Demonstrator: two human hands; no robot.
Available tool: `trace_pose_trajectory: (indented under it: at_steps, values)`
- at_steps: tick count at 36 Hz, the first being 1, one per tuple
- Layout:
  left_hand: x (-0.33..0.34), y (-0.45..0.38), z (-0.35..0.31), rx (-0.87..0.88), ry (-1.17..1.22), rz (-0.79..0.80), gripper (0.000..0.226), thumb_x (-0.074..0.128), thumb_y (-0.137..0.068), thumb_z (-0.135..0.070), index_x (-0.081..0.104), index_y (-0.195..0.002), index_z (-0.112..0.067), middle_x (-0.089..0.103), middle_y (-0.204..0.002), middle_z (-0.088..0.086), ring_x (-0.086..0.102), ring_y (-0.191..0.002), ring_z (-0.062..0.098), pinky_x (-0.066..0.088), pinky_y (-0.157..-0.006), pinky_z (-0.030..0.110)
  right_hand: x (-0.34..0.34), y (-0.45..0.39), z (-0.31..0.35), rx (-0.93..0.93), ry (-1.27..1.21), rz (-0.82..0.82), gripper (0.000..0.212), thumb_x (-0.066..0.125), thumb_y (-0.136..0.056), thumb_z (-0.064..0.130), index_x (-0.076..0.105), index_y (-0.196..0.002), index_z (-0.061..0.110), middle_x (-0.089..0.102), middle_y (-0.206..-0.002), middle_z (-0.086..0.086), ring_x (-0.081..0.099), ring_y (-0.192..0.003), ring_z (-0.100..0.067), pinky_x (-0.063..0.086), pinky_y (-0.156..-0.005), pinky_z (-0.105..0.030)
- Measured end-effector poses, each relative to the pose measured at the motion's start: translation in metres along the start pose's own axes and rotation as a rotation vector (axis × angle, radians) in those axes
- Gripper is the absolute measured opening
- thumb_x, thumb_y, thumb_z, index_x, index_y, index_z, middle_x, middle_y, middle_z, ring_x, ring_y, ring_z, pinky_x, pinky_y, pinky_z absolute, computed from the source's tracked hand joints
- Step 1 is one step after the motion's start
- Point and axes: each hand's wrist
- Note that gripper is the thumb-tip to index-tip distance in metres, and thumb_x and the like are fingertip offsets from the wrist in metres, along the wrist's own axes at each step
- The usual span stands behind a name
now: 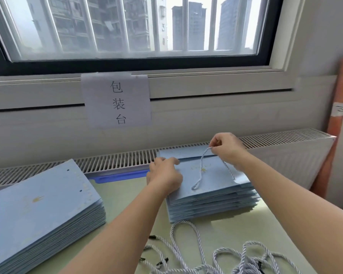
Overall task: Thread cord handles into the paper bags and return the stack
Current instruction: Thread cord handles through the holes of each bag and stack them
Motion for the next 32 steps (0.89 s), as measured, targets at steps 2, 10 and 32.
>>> trace_pose_trajectory:
  at_steps: [2,10,32]
  values:
    - [-0.002,0.003,-0.006,0.066,-0.061,-0.003,0.048,0.044,-0.093,-0.009,0.049,-0.136,-0.031,0.037,-0.147,0.003,0.028,-0.137,0.025,0.029,-0.107,0.039,0.006,0.0,0.001,-0.015,-0.02,-0.006,0.012,0.058,-0.088,0.008,0.064,-0.082,0.017,0.059,-0.077,0.004,0.054,-0.074,-0.016,0.047,-0.07,-0.034]
    - [0.016,0.007,-0.038,0.179,-0.101,0.077,0.05,0.032,-0.101,-0.048,0.036,-0.147,-0.029,0.04,-0.15,0.002,0.036,-0.137,0.025,0.033,-0.108,0.043,0.021,0.001,-0.009,-0.013,0.037,0.053,0.009,0.063,-0.086,0.013,0.07,-0.086,0.008,0.061,-0.078,-0.001,0.053,-0.076,-0.016,0.039,-0.067,-0.027]
    - [0.027,0.019,-0.02,0.156,-0.203,0.14,0.045,0.025,-0.103,-0.044,0.035,-0.146,-0.033,0.03,-0.155,-0.009,0.017,-0.145,0.02,0.008,-0.114,0.06,0.013,0.027,-0.032,0.085,0.492,0.337,0.052,0.033,-0.098,0.05,0.036,-0.143,0.023,0.028,-0.152,-0.005,0.035,-0.134,-0.029,0.033,-0.106,-0.041]
Point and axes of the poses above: each hand's wrist, its own y-axis away from the middle knuckle, its own x-axis out of the palm, z = x × y
